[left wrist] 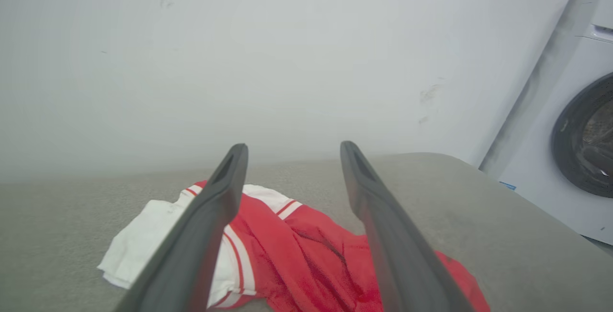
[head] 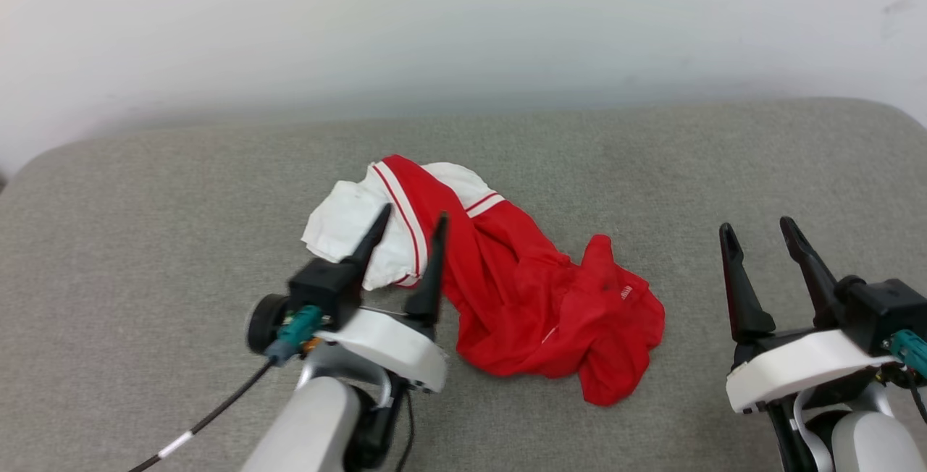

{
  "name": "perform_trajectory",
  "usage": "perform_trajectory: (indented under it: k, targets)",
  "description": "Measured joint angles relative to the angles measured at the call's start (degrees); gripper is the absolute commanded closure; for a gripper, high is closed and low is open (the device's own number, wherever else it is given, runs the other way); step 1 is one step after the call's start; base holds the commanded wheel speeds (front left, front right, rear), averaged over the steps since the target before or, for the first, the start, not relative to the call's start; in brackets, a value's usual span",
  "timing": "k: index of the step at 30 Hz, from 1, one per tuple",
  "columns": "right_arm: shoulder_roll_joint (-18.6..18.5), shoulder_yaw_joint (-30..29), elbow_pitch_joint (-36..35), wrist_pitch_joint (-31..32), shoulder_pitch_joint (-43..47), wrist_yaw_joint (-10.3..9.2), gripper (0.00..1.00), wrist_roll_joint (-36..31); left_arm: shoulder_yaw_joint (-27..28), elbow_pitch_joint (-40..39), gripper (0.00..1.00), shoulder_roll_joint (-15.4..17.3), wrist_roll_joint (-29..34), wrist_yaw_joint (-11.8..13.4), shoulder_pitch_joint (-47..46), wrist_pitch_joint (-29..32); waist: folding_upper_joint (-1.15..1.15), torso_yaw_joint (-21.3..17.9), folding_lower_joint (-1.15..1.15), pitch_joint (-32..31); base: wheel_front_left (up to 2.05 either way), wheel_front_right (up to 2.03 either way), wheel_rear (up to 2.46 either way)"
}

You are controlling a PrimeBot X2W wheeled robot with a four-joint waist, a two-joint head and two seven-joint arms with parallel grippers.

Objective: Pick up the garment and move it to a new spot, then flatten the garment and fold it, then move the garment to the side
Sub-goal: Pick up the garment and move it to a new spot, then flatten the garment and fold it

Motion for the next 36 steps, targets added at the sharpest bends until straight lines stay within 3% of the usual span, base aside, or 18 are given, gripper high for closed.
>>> perform_trajectory:
  k: [5,13,27,32,36]
  targets:
    - [0.0,-0.3,0.1,0.8,2.0,0.0,0.0,0.3,5.8,-0.1,0.0,3.6,-1.6,2.9,2.5,-1.3,0.0,1.5,0.0,-2.0,0.0,0.0,0.0]
    - [0.0,-0.1,0.0,1.6,4.5,0.0,0.0,-0.1,10.4,-0.9,0.0,8.6,-3.4,5.0,9.8,-1.5,0.0,1.7,0.0,-4.6,0.0,0.0,0.0]
    - [0.0,0.7,-1.4,3.0,5.3,0.0,0.0,0.5,9.2,-3.2,0.0,9.1,-3.5,5.2,11.7,-0.6,0.0,1.1,0.0,-4.7,0.0,0.0,0.0]
    - [0.0,-3.1,0.4,4.4,5.1,0.0,0.0,3.0,8.8,-4.2,0.0,9.1,-3.4,5.2,11.5,-0.6,0.0,1.8,0.0,-4.0,0.0,0.0,0.0]
    - [-0.1,-6.1,2.6,9.5,2.4,0.0,0.0,3.2,8.2,-5.2,0.0,8.1,-3.2,5.1,9.4,-1.5,0.0,3.3,0.0,-2.0,0.0,0.0,0.0]
